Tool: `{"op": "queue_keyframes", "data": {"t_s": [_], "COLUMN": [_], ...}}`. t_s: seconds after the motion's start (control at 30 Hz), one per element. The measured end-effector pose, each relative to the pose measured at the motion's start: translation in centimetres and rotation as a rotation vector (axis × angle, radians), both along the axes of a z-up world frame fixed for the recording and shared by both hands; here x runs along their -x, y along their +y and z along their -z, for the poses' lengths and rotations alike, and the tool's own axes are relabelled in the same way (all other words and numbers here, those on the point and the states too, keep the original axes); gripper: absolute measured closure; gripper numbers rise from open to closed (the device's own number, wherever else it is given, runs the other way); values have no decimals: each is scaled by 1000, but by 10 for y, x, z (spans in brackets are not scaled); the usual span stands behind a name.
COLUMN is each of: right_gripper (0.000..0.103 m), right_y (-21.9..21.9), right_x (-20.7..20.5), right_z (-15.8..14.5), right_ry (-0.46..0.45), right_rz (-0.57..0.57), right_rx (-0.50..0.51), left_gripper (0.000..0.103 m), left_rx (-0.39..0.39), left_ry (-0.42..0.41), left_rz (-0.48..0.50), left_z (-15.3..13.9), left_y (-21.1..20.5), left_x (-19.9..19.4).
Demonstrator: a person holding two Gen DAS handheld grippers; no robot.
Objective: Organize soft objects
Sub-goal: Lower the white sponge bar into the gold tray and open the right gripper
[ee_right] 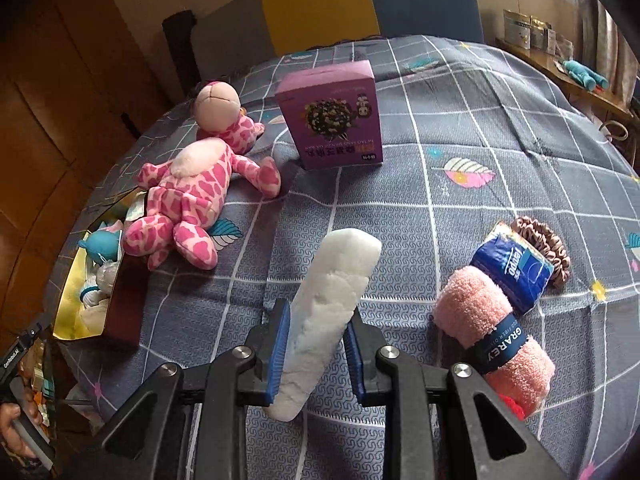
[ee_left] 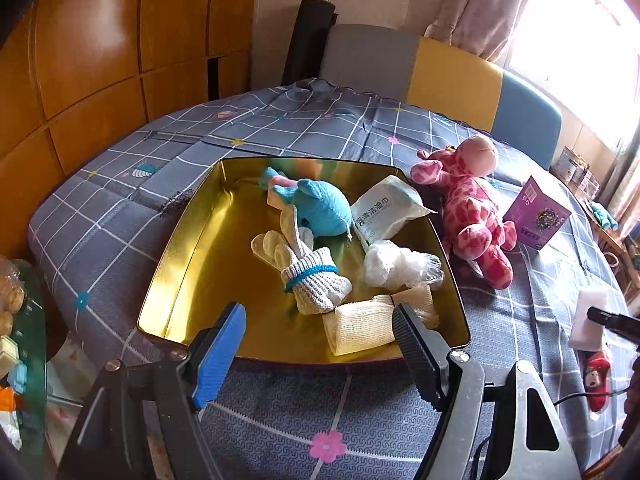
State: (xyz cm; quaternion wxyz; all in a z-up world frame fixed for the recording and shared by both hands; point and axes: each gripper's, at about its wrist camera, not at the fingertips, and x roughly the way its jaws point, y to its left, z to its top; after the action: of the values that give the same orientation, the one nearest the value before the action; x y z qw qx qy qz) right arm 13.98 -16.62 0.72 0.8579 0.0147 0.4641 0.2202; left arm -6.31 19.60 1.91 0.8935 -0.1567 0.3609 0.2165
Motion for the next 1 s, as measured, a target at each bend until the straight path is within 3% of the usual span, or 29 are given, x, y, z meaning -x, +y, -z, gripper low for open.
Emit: {"op": "queue_keyframes", "data": {"t_s": [0.23,0.67,1.0], "right_gripper": [78,78,78], "right_y": [37,143,203], "right_x": [14,47,59], "right_z": [-21,-9,-11], "right_ry": [9,97,115], "right_rz": [-120,-357,-440], "right_rx": [-107,-188,-238], "left_gripper": [27,27,27], "left_rx": [0,16,31], "left_ry": [2,16,10], "left_rz": [1,-29,-36], "left_z": [3,12,15], "left_y": [1,14,21], "left_x": [3,13,22]}}
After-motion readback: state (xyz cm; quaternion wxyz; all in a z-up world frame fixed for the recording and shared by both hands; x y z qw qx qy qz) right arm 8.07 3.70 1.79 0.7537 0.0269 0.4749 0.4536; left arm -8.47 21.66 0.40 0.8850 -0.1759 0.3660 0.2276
